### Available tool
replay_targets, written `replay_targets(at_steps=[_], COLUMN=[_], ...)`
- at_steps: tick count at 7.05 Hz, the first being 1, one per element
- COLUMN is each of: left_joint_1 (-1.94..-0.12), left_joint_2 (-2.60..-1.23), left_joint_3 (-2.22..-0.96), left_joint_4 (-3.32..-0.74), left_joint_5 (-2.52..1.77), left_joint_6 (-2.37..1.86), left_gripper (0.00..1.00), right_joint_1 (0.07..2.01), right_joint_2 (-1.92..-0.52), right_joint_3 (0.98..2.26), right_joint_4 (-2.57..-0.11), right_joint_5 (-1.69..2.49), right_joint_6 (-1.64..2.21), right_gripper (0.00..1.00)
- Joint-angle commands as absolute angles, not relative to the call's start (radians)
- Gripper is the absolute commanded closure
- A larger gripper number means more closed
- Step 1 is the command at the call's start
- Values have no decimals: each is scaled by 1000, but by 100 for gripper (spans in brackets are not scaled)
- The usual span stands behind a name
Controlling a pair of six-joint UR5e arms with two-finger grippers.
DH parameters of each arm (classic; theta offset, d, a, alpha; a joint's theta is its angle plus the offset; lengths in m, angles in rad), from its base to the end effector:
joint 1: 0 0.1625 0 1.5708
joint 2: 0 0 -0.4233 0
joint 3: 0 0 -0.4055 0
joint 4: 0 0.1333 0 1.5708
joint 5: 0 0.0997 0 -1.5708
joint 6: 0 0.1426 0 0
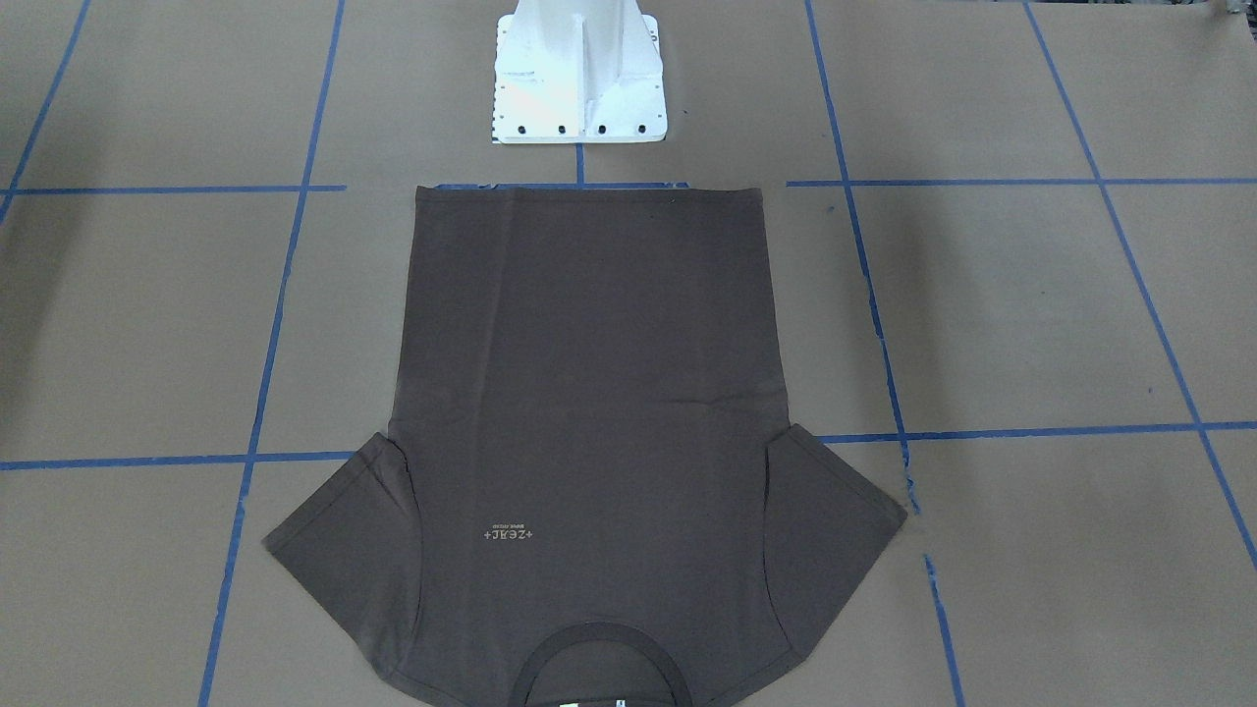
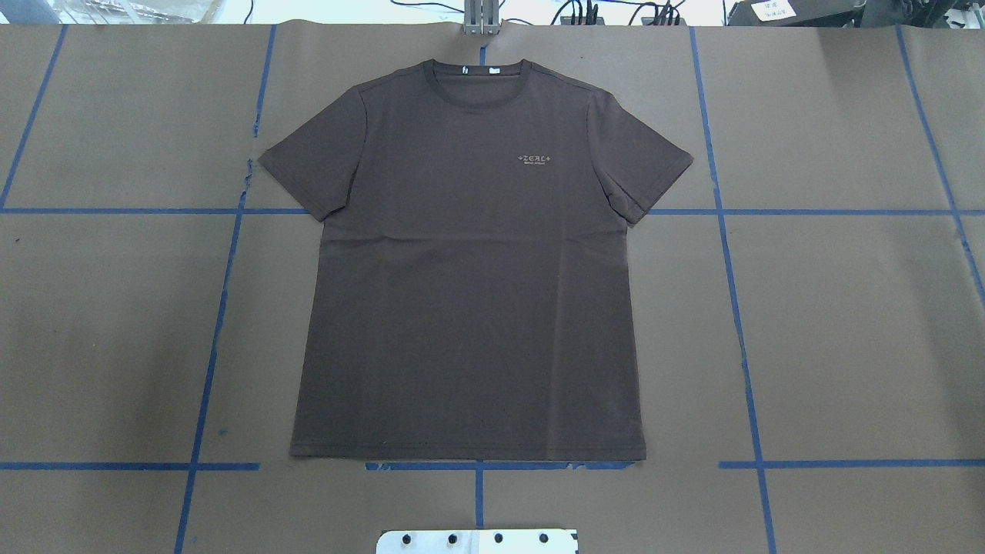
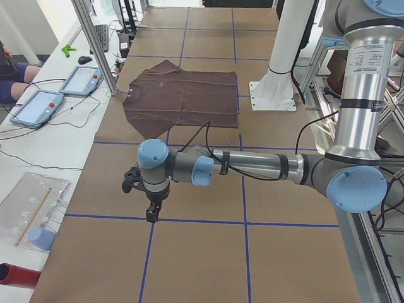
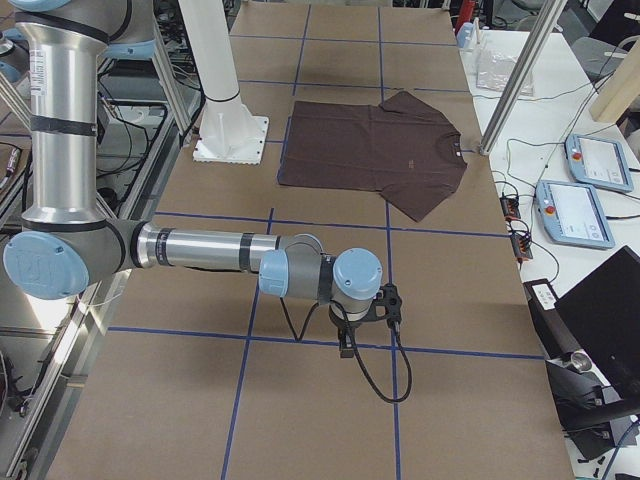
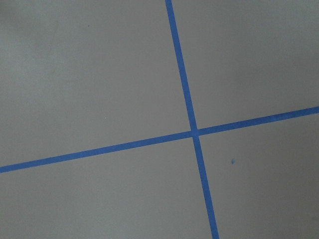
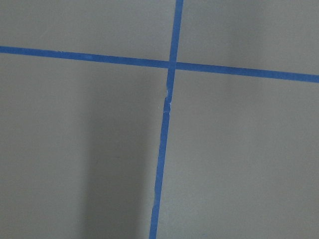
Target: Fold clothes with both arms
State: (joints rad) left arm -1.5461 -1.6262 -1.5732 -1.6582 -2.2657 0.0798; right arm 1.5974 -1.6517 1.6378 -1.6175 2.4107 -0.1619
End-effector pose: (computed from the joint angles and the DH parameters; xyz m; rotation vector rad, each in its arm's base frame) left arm -0.0286 -0.5436 0.6557 0.1585 0.6902 0.1506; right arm 0.0395 -0.4641 0.6911 0.0223 -0.8416 -0.1018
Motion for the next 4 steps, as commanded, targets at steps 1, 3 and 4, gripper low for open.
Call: replay_targets(at_steps=[1,3,4], left_joint_1=[-1548,-1548,-1548], left_joint_2=[-1625,-1626,-1644], left_joint_3=[-1574,-1574,-1575], left_joint_4=[-1658,-1658,-1658], left_joint_5=[-2266,-2266,-2266], left_joint_6=[80,80,78], left_gripper=[0,0,0], right_joint_1=[1598,1598,1594], right_joint_2=[-1643,-1640,-1611], right_joint_3=[1647,1655,1690], right_joint_4=[-1615,-1614,-1614], right_joint_5=[2421,2410,2413], right_joint_6=[-149,-141,-129], right_gripper=[0,0,0])
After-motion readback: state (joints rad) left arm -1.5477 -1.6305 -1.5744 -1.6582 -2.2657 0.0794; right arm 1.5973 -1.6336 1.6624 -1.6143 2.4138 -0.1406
